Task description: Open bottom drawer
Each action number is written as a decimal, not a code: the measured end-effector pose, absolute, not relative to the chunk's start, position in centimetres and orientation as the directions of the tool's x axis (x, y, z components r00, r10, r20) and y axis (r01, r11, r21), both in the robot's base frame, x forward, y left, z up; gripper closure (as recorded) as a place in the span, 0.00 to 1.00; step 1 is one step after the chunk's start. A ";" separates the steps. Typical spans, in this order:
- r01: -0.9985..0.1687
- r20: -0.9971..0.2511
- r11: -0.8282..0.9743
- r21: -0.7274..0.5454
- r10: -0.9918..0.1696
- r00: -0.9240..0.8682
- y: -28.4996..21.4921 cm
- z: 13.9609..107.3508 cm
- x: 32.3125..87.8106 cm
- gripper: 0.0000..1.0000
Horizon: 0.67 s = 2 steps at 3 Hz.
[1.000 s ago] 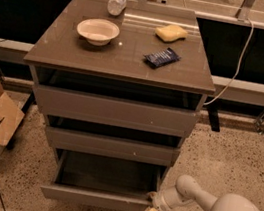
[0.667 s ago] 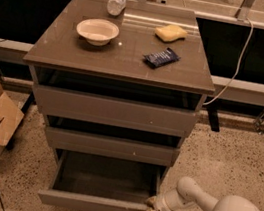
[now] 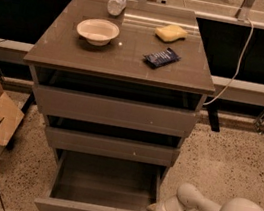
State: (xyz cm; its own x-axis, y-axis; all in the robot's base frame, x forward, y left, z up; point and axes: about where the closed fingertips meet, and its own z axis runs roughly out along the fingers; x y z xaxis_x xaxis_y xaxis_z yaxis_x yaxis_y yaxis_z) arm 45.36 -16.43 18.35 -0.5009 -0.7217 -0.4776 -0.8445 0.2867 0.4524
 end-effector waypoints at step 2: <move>-0.784 -0.415 0.337 0.521 -0.703 -0.578 -16.5 18.6 40.9 0.00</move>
Offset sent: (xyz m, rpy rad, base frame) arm -0.1508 -0.0246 0.0248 -0.1251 0.2980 -0.2003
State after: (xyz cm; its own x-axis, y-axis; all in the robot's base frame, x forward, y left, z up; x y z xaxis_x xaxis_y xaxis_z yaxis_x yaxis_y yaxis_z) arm 40.91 -16.52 18.64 -0.5778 -0.7027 -0.4152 -0.7843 0.3370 0.5209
